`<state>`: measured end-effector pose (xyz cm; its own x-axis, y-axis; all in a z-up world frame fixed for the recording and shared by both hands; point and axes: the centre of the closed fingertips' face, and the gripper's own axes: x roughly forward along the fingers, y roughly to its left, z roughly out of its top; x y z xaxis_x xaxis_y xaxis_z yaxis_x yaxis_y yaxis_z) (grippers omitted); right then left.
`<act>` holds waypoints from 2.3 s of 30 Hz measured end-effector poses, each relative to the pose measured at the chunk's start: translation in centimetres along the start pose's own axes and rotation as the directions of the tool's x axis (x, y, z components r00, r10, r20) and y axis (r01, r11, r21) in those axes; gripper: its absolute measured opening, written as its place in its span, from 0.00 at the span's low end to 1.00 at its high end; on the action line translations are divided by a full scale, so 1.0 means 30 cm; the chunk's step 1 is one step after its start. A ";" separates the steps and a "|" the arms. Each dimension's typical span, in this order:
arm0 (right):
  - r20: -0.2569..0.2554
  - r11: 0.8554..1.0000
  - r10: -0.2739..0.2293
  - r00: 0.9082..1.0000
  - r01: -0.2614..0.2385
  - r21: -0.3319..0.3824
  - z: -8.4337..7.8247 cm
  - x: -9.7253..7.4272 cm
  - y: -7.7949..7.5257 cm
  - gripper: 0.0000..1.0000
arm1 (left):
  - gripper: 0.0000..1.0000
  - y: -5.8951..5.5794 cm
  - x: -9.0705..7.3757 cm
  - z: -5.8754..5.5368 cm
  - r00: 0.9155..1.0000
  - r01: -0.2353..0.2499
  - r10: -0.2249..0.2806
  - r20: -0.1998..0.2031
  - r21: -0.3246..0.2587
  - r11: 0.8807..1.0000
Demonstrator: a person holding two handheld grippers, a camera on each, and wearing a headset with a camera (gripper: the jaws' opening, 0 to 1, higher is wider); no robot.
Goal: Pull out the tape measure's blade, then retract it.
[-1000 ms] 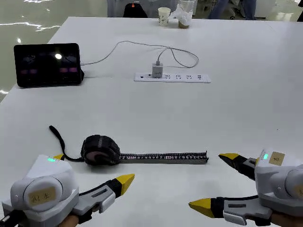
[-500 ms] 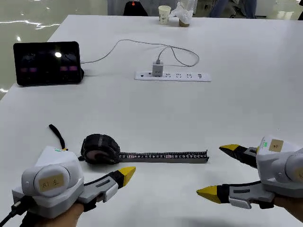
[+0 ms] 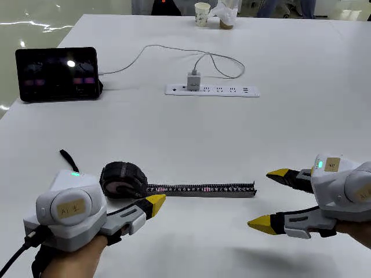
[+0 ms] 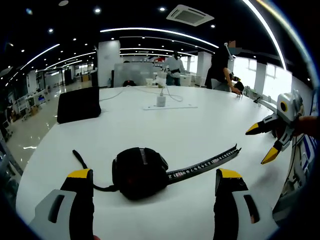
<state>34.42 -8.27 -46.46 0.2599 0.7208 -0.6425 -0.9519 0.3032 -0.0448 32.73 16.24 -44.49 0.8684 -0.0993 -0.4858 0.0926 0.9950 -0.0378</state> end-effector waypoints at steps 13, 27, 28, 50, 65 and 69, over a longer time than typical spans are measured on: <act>-0.050 0.996 0.052 0.997 -0.055 -0.066 -0.009 0.033 -0.041 0.52 | 0.99 0.008 0.045 0.008 1.000 -0.016 0.016 -0.003 -0.026 1.000; -0.125 0.986 0.099 0.987 -0.114 -0.119 -0.048 0.073 -0.093 0.39 | 0.95 0.036 0.070 -0.014 0.999 -0.048 0.046 -0.026 -0.072 0.996; -0.130 0.986 0.099 0.987 -0.115 -0.124 -0.051 0.075 -0.097 0.38 | 0.95 0.038 0.072 -0.015 0.999 -0.049 0.048 -0.026 -0.073 0.996; -0.210 0.955 0.183 0.960 -0.225 -0.196 -0.091 0.137 -0.129 0.18 | 0.77 0.064 0.119 -0.018 0.995 -0.096 0.091 -0.049 -0.108 0.989; -0.223 0.939 0.211 0.952 -0.261 -0.225 -0.104 0.151 -0.120 0.14 | 0.67 0.070 0.152 -0.037 0.992 -0.107 0.097 -0.080 -0.126 0.986; -0.228 0.941 0.211 0.950 -0.261 -0.216 -0.112 0.155 -0.124 0.13 | 0.67 0.070 0.157 -0.041 0.991 -0.112 0.101 -0.085 -0.129 0.985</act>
<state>38.61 -8.14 -51.84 0.0088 0.6073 -0.7944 -0.9985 -0.0372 -0.0395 36.40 17.90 -47.94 0.8288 0.0036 -0.5595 -0.0686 0.9931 -0.0953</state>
